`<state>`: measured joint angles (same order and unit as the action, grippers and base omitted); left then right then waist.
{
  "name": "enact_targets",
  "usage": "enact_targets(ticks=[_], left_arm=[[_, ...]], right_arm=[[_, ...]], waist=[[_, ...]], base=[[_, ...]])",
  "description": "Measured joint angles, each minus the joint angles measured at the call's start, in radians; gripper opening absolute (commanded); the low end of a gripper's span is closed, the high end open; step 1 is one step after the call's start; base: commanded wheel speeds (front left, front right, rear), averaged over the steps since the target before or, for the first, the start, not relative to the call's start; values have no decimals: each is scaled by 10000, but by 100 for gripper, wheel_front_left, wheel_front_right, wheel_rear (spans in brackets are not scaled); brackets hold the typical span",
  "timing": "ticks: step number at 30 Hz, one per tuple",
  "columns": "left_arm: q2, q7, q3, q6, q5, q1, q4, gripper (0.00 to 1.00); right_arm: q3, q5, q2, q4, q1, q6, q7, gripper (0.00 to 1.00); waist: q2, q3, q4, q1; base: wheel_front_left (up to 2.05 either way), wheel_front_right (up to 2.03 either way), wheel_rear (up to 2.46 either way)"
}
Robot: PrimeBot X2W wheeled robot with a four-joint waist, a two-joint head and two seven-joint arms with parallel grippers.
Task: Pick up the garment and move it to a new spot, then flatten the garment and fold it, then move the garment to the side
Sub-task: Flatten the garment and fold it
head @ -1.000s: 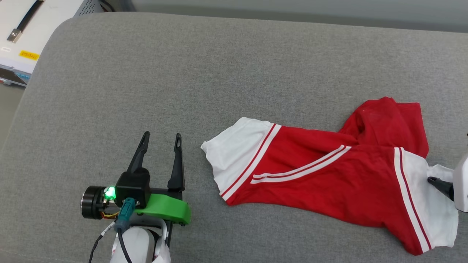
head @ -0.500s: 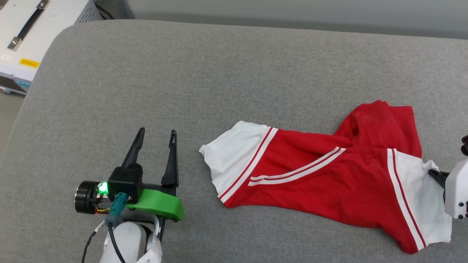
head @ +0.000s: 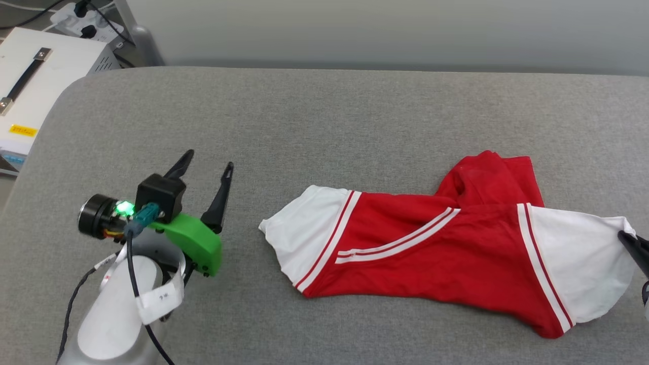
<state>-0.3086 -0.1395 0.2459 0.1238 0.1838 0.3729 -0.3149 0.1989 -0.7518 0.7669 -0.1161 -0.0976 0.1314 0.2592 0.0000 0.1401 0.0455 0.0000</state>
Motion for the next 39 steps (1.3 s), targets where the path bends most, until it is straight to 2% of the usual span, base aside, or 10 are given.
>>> enact_targets(ticks=[8,12,16,19,26,34,35,36,37,39], left_arm=[[-1868,3517,3405,38,3358,1921,-25,100],[-2178,5296,4867,40,4880,2721,-115,100],[-2357,6521,5988,42,5795,3376,-456,100],[-2357,6966,6711,42,6136,3776,-742,100],[-2196,7216,8220,42,6554,4379,-2071,100],[-2194,7147,9248,86,7139,4963,-2729,100],[-2201,7101,9359,86,7296,5010,-2723,87],[-2224,7012,9497,86,7338,5067,-2681,20],[-2240,6897,9578,86,7375,5081,-2646,0],[-2265,6631,9764,84,7517,5090,-2571,0]], right_arm=[[-1060,932,-1129,1628,1114,0,729,0],[-1302,1200,-1471,1967,1263,0,991,0],[-1331,1331,-1674,2178,1269,0,1152,0],[-1308,1365,-1712,2234,1259,0,1195,0],[-963,1432,-1824,2150,987,0,1191,0],[-631,1430,-1833,1900,740,0,1005,0],[-610,1430,-1833,1845,740,0,970,0],[-583,1429,-1827,1810,740,0,966,0],[-556,1425,-1822,1787,739,0,953,0],[-499,1415,-1802,1753,729,0,844,0]], waist=[[0,-14,-361,0],[0,126,-435,0],[0,322,-522,0],[0,481,-592,0],[0,916,-809,0],[0,1153,-1015,0],[0,1151,-1011,0],[0,1138,-1003,0],[0,1125,-992,0],[0,1063,-958,0]], base=[[0,0,0],[0,0,0],[0,0,0],[0,0,0],[0,0,0],[0,0,0],[0,0,0],[0,0,0],[0,0,0],[0,0,0]])
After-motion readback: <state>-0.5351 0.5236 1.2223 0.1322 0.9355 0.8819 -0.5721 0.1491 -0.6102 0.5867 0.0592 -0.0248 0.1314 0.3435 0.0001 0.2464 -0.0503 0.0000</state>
